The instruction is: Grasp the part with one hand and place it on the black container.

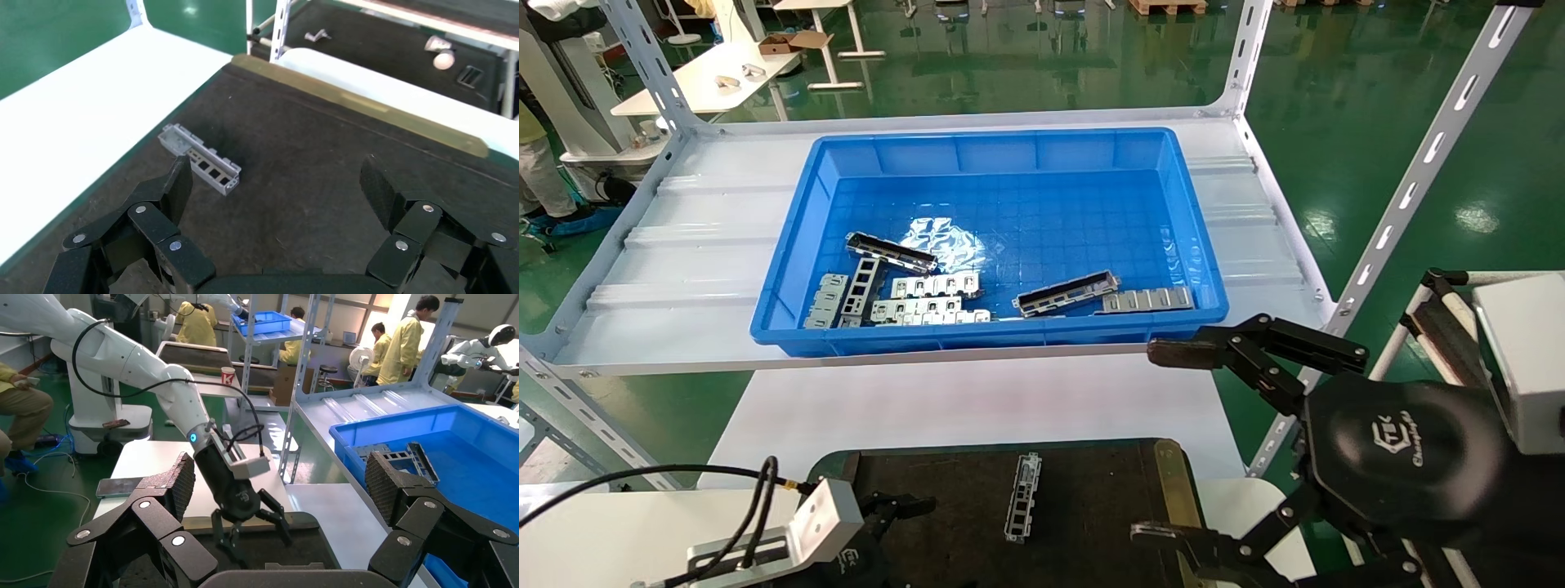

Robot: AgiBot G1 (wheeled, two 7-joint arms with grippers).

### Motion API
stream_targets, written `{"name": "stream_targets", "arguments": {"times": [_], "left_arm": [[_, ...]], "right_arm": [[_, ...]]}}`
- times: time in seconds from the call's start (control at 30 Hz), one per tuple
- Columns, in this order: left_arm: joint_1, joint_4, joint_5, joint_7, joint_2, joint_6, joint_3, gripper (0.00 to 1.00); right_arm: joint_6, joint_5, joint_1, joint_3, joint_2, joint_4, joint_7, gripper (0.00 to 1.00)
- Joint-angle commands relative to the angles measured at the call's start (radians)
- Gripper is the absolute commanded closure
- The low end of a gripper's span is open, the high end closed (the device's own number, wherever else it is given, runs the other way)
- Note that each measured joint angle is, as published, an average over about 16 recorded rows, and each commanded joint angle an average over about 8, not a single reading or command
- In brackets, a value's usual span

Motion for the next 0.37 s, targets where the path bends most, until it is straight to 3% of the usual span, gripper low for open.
{"name": "stream_targets", "arguments": {"times": [0.03, 0.37], "left_arm": [[-0.008, 0.019, -0.009, 0.021, -0.009, 0.045, -0.008, 0.0], [-0.026, 0.051, -0.019, 0.038, -0.031, 0.12, -0.015, 0.0]], "right_arm": [[0.0, 0.0, 0.0, 0.0, 0.0, 0.0, 0.0, 0.0], [0.0, 0.0, 0.0, 0.0, 0.0, 0.0, 0.0, 0.0]]}}
